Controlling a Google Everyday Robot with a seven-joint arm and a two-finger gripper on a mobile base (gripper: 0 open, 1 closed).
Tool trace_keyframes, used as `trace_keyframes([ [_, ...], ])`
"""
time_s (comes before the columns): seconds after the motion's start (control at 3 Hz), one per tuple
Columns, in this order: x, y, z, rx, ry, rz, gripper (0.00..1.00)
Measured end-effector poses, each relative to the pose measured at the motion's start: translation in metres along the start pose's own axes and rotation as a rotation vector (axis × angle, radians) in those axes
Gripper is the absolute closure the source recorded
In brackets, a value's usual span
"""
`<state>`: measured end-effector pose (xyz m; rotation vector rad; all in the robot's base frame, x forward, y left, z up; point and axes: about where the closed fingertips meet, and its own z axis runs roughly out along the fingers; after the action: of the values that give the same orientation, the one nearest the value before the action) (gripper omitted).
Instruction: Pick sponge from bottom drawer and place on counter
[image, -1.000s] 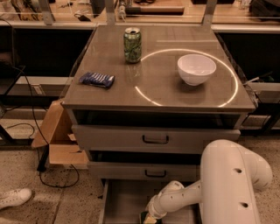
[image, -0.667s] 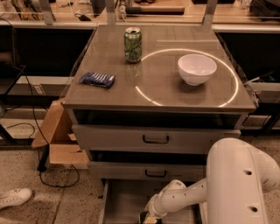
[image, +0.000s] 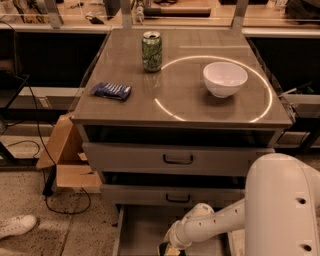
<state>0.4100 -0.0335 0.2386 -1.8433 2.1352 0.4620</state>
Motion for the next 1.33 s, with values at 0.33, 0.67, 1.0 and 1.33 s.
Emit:
trace_keyframes([
  [0.33, -0.002, -0.001, -0.004, 0.005, 0.000, -0.008, 1.00],
  [0.67, -0.015, 0.005, -0.028, 0.023, -0.017, -0.048, 1.00],
  [1.0, -0.033, 0.017, -0.061, 0.042, -0.033, -0.095, 1.00],
  [1.33, -0.055, 0.032, -0.098, 0.057, -0.039, -0.134, 1.00],
])
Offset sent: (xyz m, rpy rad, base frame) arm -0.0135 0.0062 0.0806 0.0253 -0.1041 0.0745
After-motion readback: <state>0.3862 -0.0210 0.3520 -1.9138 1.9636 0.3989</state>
